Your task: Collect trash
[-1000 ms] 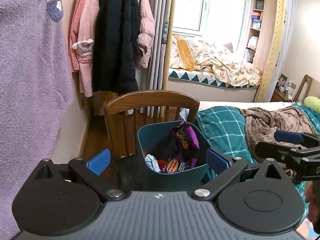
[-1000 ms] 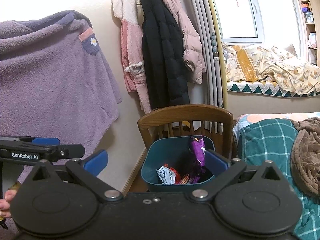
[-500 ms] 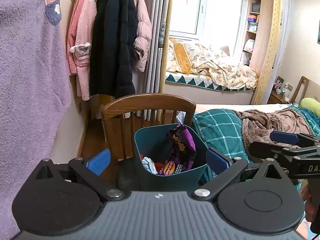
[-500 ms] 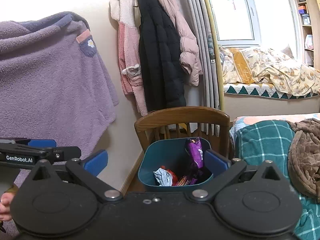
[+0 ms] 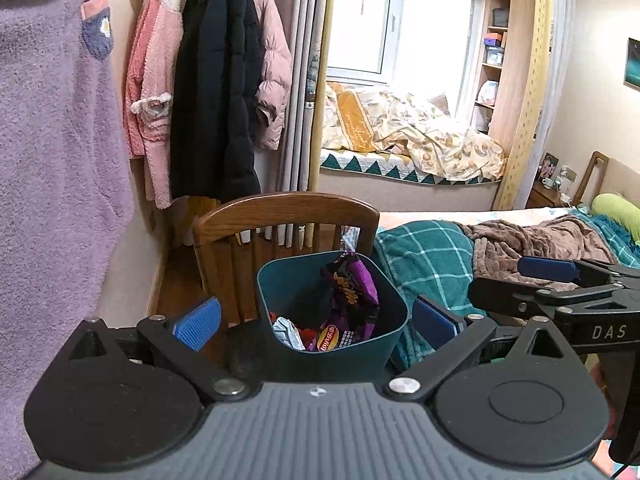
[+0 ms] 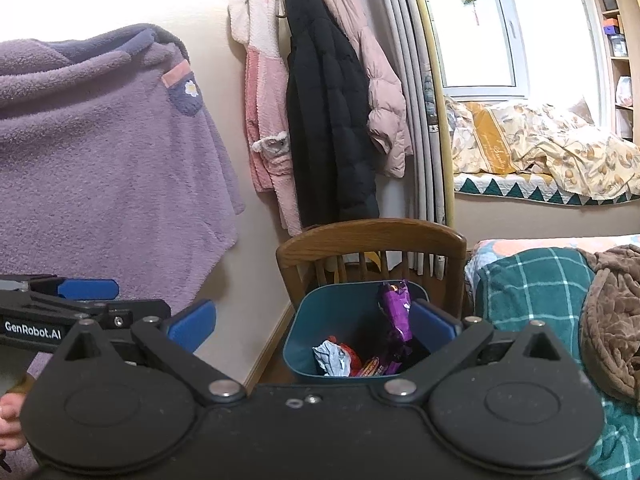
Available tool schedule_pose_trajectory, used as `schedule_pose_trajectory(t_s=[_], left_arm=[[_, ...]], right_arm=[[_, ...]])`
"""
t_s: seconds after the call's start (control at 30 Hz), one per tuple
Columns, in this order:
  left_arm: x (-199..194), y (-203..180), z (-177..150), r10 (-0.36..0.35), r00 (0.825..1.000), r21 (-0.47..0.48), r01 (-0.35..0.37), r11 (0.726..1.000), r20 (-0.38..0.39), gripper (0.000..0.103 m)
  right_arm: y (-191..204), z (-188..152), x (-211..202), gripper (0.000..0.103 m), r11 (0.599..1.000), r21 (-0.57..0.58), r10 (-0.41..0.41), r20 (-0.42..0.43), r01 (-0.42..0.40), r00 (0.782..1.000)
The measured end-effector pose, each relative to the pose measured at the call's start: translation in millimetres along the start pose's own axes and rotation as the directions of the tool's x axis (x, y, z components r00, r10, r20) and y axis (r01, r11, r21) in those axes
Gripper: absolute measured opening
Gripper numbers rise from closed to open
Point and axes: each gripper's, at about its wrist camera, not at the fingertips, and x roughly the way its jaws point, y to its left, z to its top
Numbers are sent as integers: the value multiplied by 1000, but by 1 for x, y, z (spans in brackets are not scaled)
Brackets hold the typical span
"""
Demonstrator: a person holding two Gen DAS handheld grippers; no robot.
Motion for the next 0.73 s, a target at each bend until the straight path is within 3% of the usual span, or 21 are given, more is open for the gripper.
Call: schedule_pose_trajectory(t_s=[0.73], left_arm=[[-6,0,-3,-10,1000,1,10,1000,19,103]], right_arm=[[4,1,-1,103,1000,-10,0,-4,0,1000]])
